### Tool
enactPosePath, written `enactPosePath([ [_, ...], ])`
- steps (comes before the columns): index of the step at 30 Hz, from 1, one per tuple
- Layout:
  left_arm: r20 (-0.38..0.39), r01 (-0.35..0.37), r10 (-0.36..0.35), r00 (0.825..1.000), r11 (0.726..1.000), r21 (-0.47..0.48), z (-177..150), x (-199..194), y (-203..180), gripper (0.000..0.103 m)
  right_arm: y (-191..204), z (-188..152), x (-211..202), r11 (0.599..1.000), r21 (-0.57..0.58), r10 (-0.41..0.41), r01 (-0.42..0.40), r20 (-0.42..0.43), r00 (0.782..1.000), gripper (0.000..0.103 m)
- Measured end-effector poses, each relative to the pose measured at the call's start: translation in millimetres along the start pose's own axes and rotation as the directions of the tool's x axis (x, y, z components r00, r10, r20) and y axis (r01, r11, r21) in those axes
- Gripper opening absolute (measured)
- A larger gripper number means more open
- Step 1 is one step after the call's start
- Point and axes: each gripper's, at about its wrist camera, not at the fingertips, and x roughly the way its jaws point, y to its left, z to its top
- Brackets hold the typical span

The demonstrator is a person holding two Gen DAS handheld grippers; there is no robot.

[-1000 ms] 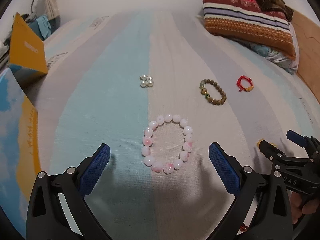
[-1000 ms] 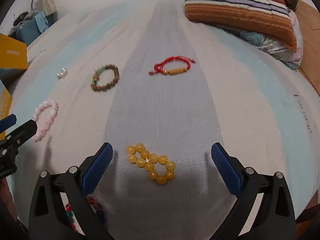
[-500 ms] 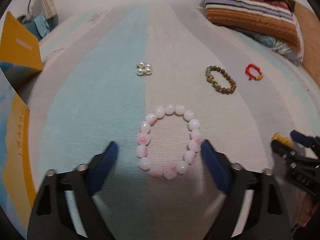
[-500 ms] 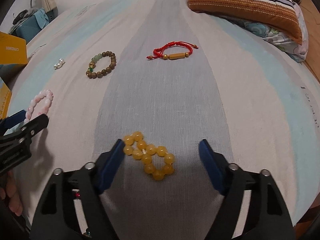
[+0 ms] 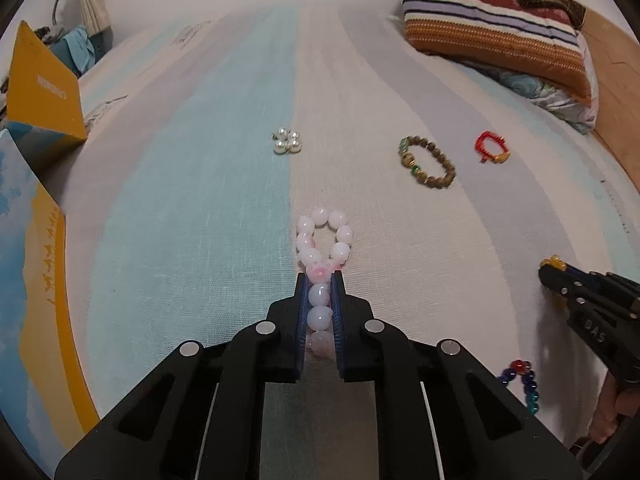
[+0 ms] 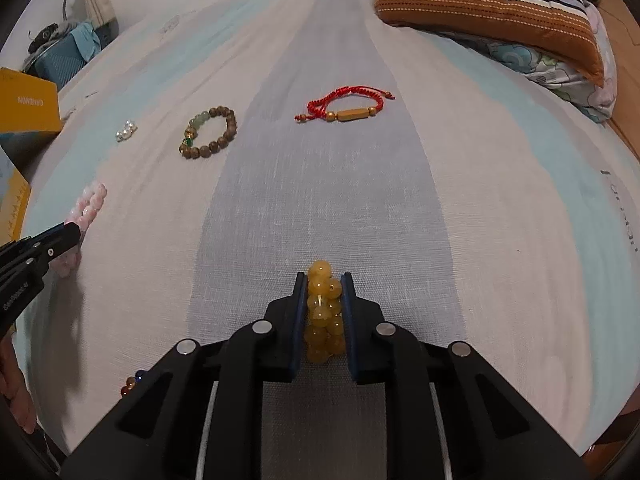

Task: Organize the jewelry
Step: 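Grasp the yellow bead bracelet with the right tool while the left grasps the pink-white bracelet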

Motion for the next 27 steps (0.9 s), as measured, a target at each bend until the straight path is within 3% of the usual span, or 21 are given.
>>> enactPosePath([
  [27,0.018,-0.009,0.009,1.0,0.999,-0.038,5.4,-22.9,7.2,0.01,4.3,9.3,-16.7,1.0,0.023,0.001,-0.002,0.038,0.999,0.015],
])
